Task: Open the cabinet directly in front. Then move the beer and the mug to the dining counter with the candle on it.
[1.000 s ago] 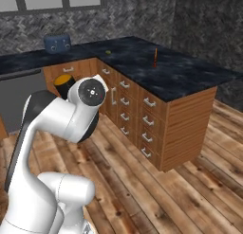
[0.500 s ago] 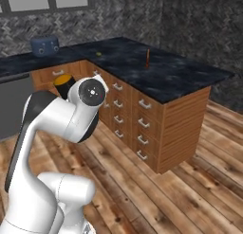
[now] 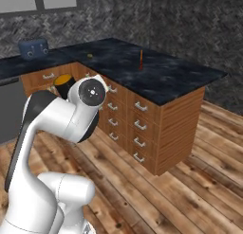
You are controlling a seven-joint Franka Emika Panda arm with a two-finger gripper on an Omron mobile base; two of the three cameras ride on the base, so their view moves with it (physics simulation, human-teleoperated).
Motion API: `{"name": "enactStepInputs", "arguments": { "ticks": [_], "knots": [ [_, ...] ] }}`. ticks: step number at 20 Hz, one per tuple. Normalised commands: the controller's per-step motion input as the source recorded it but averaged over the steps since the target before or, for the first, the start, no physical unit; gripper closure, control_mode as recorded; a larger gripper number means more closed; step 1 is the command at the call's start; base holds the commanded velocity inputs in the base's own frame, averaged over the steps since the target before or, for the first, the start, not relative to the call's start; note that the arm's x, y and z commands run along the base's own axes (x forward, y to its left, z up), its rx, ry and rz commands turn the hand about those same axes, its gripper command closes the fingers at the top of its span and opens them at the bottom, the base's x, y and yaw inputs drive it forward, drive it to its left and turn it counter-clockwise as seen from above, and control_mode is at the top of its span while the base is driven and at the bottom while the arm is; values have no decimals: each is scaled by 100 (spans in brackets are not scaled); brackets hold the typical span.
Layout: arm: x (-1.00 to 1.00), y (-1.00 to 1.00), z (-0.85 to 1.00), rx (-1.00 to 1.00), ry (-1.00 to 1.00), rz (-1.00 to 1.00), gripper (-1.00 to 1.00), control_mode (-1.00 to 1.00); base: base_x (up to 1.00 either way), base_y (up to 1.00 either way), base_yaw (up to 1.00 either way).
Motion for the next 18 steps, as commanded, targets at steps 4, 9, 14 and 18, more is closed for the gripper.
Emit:
{"name": "enactStepInputs", "arguments": {
  "ticks": [4, 9, 14, 18],
  "knots": [
    [0, 0, 0, 0, 0, 0, 100, 100, 30, 29, -18],
    [0, 0, 0, 0, 0, 0, 100, 100, 29, 28, -18],
    [0, 0, 0, 0, 0, 0, 100, 100, 34, 30, -17],
    [0, 0, 0, 0, 0, 0, 100, 100, 36, 30, -17]
  ]
}}
